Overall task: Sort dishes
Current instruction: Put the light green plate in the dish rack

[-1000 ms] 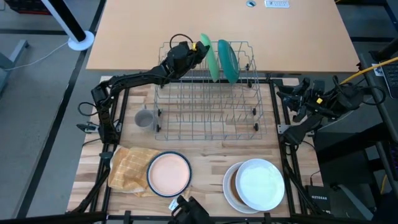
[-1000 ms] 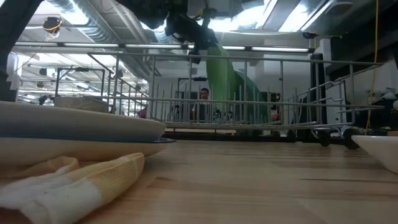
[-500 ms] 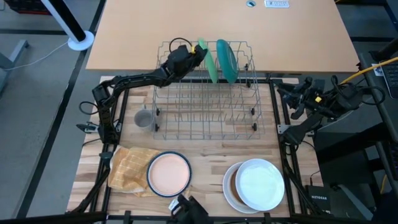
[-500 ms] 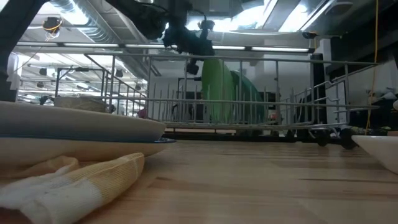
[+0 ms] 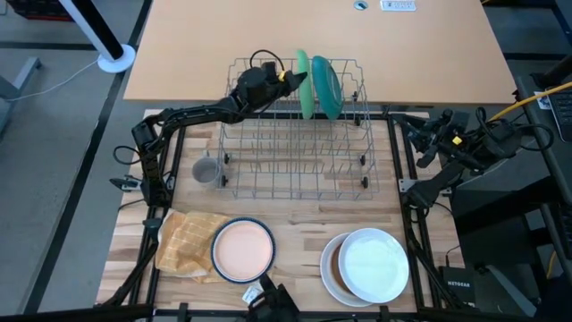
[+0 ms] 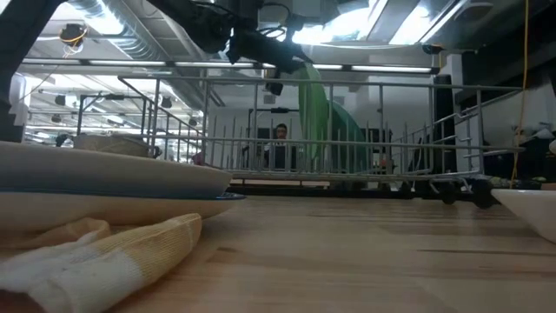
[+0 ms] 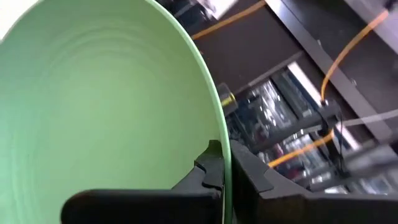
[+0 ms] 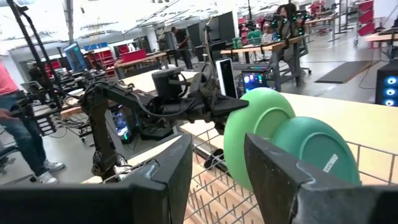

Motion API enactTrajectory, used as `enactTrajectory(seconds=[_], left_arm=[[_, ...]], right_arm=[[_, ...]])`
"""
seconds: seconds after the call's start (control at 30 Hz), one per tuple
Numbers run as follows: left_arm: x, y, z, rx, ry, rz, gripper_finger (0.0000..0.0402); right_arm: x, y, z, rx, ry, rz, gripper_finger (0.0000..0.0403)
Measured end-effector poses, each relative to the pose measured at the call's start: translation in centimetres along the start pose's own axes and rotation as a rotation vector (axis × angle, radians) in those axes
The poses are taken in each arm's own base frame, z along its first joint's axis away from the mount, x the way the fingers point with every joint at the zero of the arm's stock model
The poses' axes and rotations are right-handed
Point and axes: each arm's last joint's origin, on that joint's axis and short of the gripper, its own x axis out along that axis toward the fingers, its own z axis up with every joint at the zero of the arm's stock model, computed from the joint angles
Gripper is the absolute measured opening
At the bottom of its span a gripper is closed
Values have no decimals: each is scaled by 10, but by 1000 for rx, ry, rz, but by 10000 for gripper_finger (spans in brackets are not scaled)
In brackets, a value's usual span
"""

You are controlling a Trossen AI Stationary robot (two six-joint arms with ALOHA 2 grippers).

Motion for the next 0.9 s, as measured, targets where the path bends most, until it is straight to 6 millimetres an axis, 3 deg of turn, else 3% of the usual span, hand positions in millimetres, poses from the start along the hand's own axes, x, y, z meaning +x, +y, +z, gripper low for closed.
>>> enactTrajectory(seconds=[0.2, 0.63, 0.9], left_arm=[[0, 1, 1, 61, 14, -8, 0], [0, 21, 29, 74, -44, 66, 0], [7, 48, 17, 73, 10, 195, 0]], right_arm=[[0, -1, 0, -1, -7, -35, 152], [0, -2, 0, -6, -14, -74, 152], [0, -2, 0, -10, -13, -76, 152]])
